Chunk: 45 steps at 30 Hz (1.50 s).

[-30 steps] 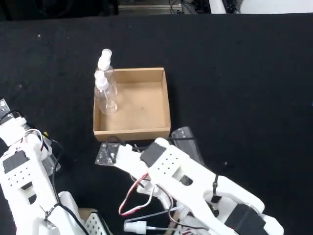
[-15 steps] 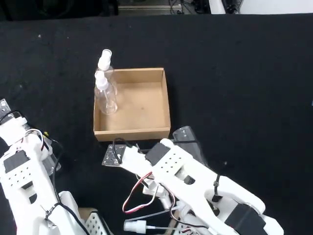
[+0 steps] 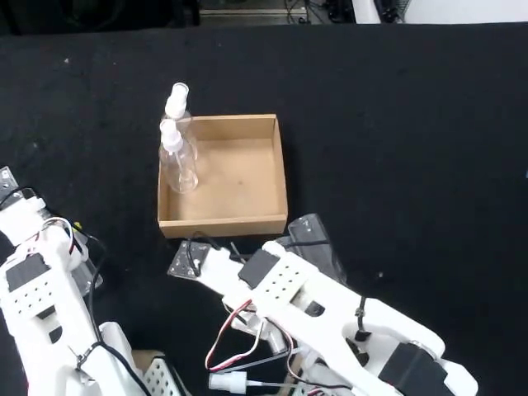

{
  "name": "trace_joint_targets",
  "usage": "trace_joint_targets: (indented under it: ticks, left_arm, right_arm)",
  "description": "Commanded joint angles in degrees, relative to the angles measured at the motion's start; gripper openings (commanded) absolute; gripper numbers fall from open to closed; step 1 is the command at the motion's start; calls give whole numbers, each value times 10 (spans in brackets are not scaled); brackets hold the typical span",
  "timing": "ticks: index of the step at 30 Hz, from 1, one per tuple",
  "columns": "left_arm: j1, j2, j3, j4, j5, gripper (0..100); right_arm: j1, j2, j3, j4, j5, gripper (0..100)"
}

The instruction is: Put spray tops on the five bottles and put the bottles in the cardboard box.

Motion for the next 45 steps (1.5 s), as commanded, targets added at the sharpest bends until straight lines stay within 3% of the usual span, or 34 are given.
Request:
trace_joint_targets:
  ticks: [1,15,21,26,32,38,45]
  left_arm:
    - [-6,-4,-7,-16,4,46]
    - [-6,-4,-7,-16,4,46]
    - [-7,-4,-7,-16,4,46]
    - [-7,-4,-7,-16,4,46]
    - [-7,-4,-7,-16,4,46]
    - [-7,-4,-7,-16,4,46]
    - [-7,-4,-7,-16,4,46]
  right_arm:
    - [-11,6,-5,-10,-18,205]
    - [-8,6,40,-85,-22,196]
    - [-7,3,41,-86,-17,6]
    - [-7,1,31,-84,-17,11]
    - [-7,1,-49,18,-13,11]
    - [-6,0,-116,105,83,11]
    - [17,-82,-139,168,84,11]
